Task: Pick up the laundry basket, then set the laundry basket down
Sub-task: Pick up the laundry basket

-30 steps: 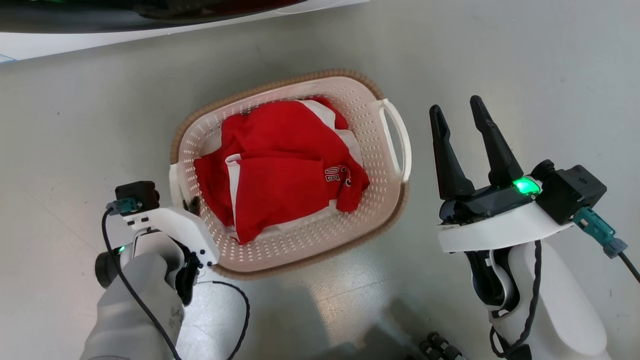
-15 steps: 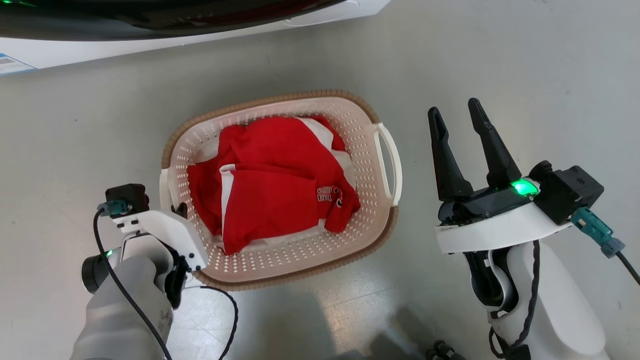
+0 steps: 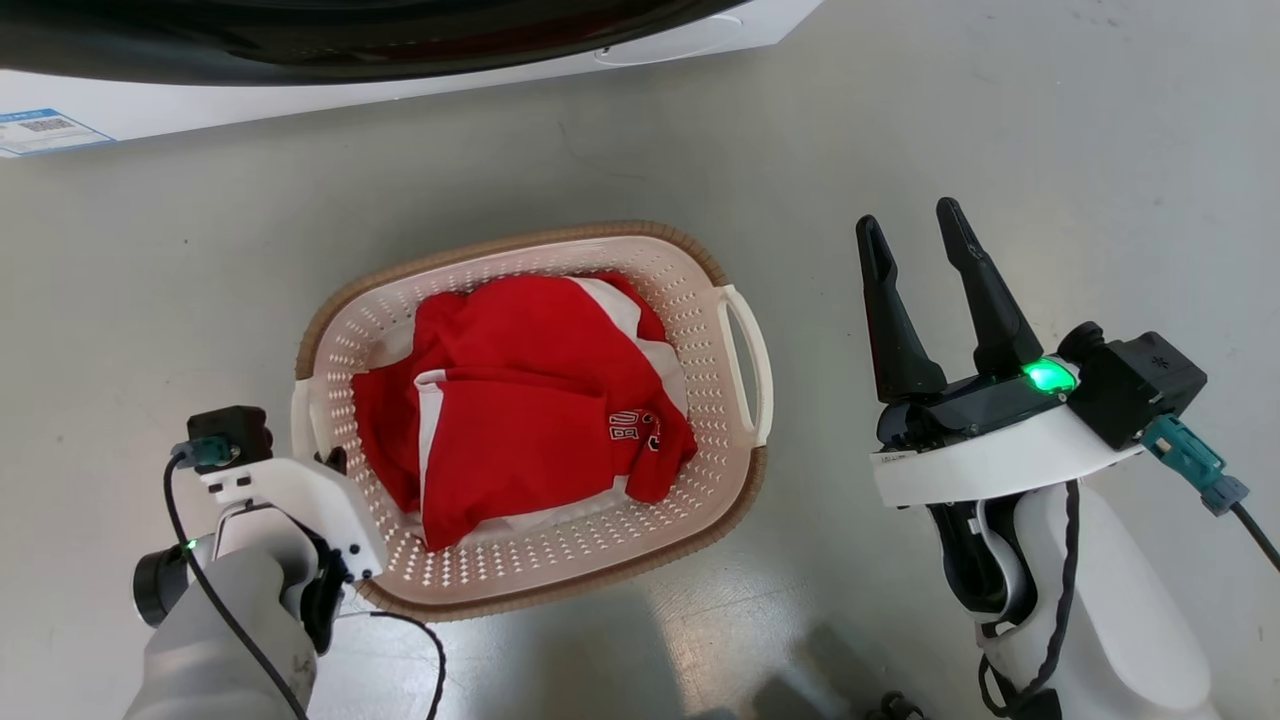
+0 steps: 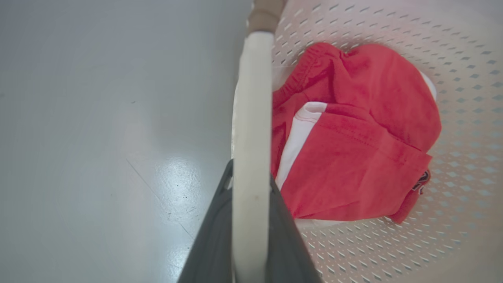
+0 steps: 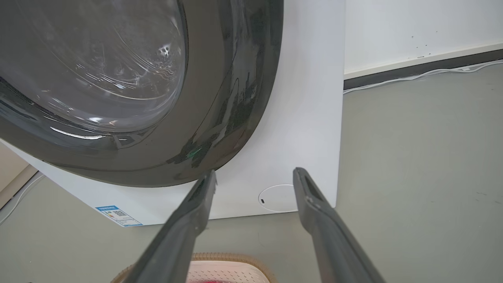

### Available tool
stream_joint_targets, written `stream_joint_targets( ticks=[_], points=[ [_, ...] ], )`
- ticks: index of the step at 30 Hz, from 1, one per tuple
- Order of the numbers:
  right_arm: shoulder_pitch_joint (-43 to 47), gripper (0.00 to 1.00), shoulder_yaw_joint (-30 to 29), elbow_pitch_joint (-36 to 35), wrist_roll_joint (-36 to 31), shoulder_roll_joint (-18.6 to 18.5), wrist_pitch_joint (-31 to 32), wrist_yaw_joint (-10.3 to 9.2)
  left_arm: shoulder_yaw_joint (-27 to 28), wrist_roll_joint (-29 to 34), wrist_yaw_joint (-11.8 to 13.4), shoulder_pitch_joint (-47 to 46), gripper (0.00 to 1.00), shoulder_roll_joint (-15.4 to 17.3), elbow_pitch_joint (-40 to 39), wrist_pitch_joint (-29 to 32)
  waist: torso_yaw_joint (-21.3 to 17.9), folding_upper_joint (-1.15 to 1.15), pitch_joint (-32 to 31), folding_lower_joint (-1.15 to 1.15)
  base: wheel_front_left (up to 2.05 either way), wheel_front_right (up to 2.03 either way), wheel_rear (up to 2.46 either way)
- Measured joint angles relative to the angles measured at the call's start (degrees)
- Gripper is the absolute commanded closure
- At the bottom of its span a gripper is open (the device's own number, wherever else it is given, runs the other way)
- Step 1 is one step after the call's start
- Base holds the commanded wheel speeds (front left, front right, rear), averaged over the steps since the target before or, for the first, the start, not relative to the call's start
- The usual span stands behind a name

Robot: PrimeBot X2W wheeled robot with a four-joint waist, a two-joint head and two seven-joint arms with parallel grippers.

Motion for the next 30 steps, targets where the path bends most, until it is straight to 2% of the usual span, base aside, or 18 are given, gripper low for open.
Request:
stream_joint_targets(
  ticks=[6, 14, 15, 16, 24, 30],
  points=[
    [0.01, 0.00, -0.05, 0.02, -0.14, 0.00, 0.00, 0.00, -0.69, 0.00, -0.08, 0.43, 1.00, 1.18, -0.05, 0.53, 0.59, 0.00, 0.00, 0.00, 0.00, 0.00, 0.00],
    [0.01, 0.00, -0.05, 0.05, -0.46, -0.01, 0.00, 0.00, -1.24, -0.03, -0.08, 0.42, 1.00, 1.16, -0.08, 0.38, 0.84, 0.00, 0.13, 0.00, 0.00, 0.00, 0.00],
    [0.01, 0.00, -0.05, 0.07, -0.46, -0.01, 0.00, 0.00, -1.30, -0.15, -0.08, 0.42, 0.56, 1.18, -0.08, 0.27, 0.85, 0.00, 0.11, 0.00, 0.00, 0.00, 0.00],
    [0.01, 0.00, -0.04, 0.13, -0.46, -0.01, 0.00, 0.00, -1.36, -0.34, -0.08, 0.42, 0.00, 1.20, -0.09, -0.11, 0.85, 0.00, 0.08, 0.00, 0.00, 0.00, 0.00],
    [0.00, 0.00, 0.15, 0.42, -0.46, -0.01, 0.00, 0.00, -1.68, -0.78, -0.10, 0.40, 0.00, 1.69, -0.13, -0.79, 0.73, 0.00, -0.14, 0.00, 0.00, 0.00, 0.00],
    [-0.01, 0.00, 0.45, 1.27, -0.41, -0.01, 0.00, 0.00, -2.36, -1.01, -1.09, 0.39, 0.00, 2.88, -0.14, -2.05, 0.83, 0.00, -1.03, 0.00, 0.00, 0.00, 0.00]
  ],
)
